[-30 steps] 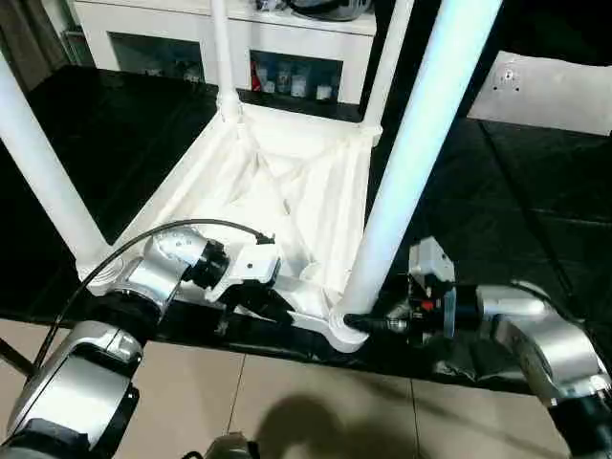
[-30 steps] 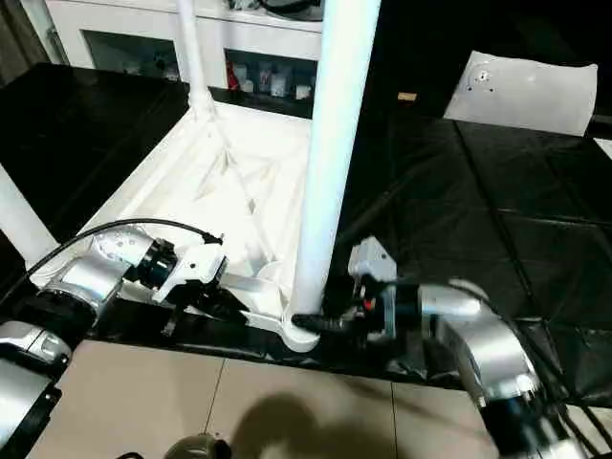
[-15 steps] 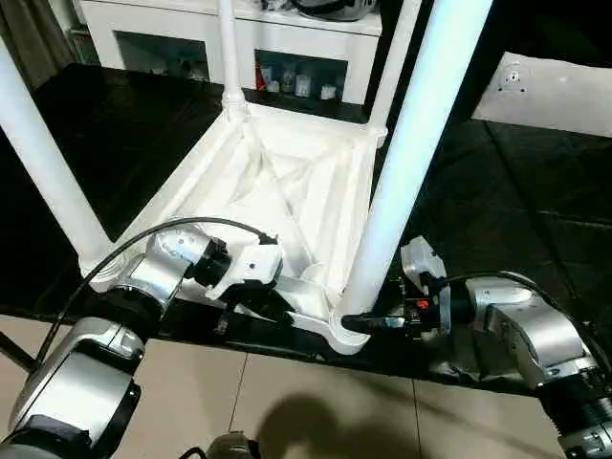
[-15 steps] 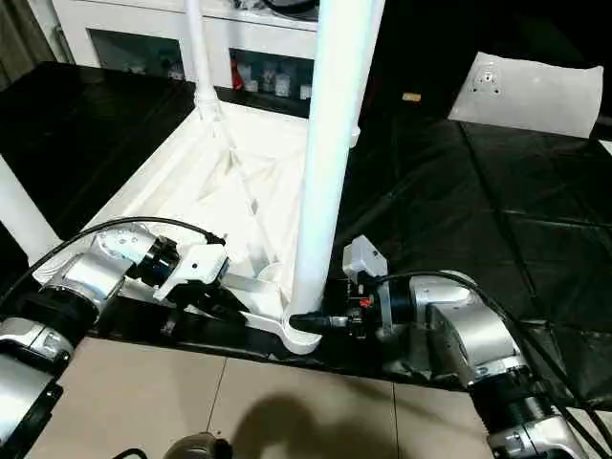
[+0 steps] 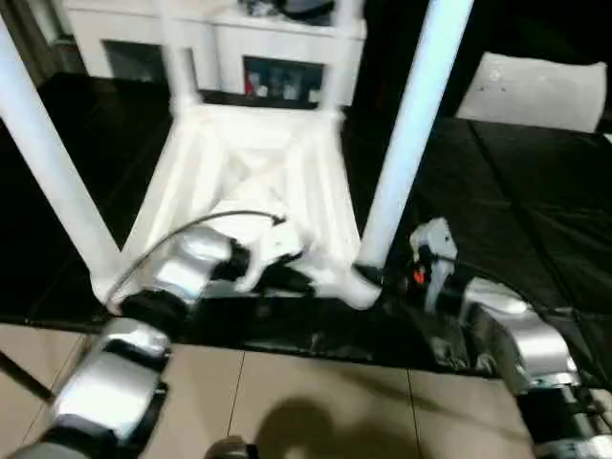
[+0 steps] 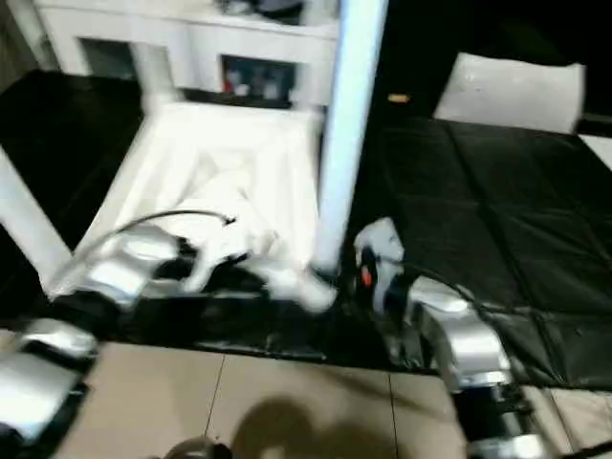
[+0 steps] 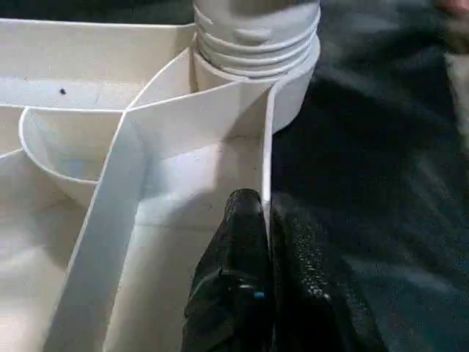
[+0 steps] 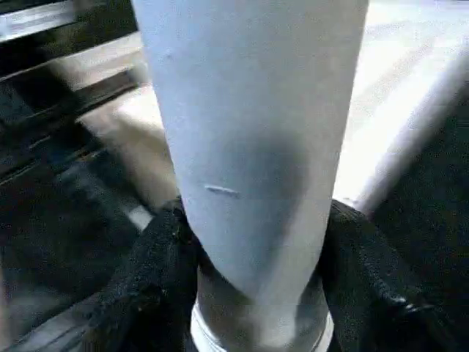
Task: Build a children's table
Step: Rotate leg to tighten
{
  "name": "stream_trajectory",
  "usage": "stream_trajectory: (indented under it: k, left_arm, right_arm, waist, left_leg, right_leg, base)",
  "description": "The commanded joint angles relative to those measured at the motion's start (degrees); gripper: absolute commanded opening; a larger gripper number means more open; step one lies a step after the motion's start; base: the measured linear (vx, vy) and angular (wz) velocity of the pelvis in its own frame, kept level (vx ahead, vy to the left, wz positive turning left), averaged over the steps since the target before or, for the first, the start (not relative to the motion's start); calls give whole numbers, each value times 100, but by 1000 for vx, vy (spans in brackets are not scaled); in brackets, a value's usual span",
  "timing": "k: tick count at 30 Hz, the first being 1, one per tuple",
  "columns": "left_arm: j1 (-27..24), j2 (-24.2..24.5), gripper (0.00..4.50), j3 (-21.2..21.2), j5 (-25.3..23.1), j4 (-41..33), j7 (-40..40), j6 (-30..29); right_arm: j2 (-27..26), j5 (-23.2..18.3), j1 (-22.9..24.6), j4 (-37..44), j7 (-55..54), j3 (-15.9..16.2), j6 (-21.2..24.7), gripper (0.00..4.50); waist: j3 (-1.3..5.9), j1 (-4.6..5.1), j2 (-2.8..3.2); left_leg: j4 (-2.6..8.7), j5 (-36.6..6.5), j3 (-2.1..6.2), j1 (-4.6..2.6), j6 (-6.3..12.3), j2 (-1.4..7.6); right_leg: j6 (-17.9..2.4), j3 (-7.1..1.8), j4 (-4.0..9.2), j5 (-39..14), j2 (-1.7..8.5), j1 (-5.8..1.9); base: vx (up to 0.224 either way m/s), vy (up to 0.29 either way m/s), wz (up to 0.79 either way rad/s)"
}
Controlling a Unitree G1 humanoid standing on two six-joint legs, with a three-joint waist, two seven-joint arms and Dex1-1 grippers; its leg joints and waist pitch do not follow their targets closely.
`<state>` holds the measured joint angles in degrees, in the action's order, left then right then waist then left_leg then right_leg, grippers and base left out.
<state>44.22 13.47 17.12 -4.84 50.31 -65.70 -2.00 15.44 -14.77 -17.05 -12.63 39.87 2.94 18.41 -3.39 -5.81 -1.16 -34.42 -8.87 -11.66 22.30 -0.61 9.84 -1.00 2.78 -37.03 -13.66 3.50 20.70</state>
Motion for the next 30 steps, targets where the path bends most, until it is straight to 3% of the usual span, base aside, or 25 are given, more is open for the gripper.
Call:
stream_trajectory:
  k: [1, 6, 9, 12, 16, 22, 26, 30]
  left_arm:
    - [266, -692, 0, -210, 234, -23, 913, -252]
    - [446, -1189, 0, -358, 114, 113, 1870, -549]
    - [508, -1288, 0, -326, 6, 139, 2086, -533]
    - [492, -1151, 0, -167, -166, 156, 1940, -382]
    - [397, -860, 0, -41, -299, 143, 1577, -89]
    - [221, -408, 0, -21, -246, 43, 924, 294]
    - [28, 64, 0, 90, -67, -41, -277, 1111]
    - [-11, 203, 0, 45, 167, -94, -977, 1232]
  right_arm:
    - [-653, 17, -49, 15, -504, 407, 278, 198]
    - [-1453, 366, -342, -333, -1911, 200, 437, 198]
    - [-1554, 649, -487, -384, -2234, 260, 349, 198]
    - [-1603, 228, -453, -203, -2048, -78, 387, 268]
    - [-1335, 242, -302, -28, -1712, -92, 250, 304]
    - [-809, 73, -33, 345, -1005, -144, 255, 350]
    - [64, -94, 261, 705, 428, 38, 27, 394]
    - [426, -102, 256, 638, 1024, 142, -130, 433]
  waist:
    - [359, 7, 0]
    - [386, 24, 0]
    - [388, 24, 24]
    - [391, 15, 25]
    - [391, 8, 29]
    - [394, 19, 20]
    - [388, -5, 16]
    - [388, -19, 61]
  left_leg:
    - [434, -1799, 259, -226, -301, 414]
    - [431, -1481, 250, -205, -194, 394]
    - [430, -1339, 245, -186, -132, 380]
    - [434, -1297, 238, -174, -36, 383]
    - [463, -1383, 250, -180, -42, 408]
    - [447, -1229, 242, -151, 61, 405]
    - [431, -1199, 235, -134, 179, 412]
    - [447, -1321, 219, -182, 127, 448]
  right_leg:
    - [-1208, -308, 600, -1426, 653, -54]
    - [-1171, -296, 577, -1063, 622, -69]
    - [-1104, -301, 583, -903, 614, -89]
    - [-1052, -309, 584, -740, 613, -99]
    - [-978, -303, 596, -770, 610, -105]
    - [-1022, -302, 579, -516, 619, -128]
    - [-1016, -299, 583, -401, 620, -160]
    - [-1211, -282, 570, -481, 607, -91]
  base:
    - [0, 0, 0]
    - [0, 0, 0]
    - [0, 0, 0]
    - [0, 0, 0]
    - [0, 0, 0]
    - [0, 0, 0]
    - [0, 0, 0]
    - [0, 0, 0]
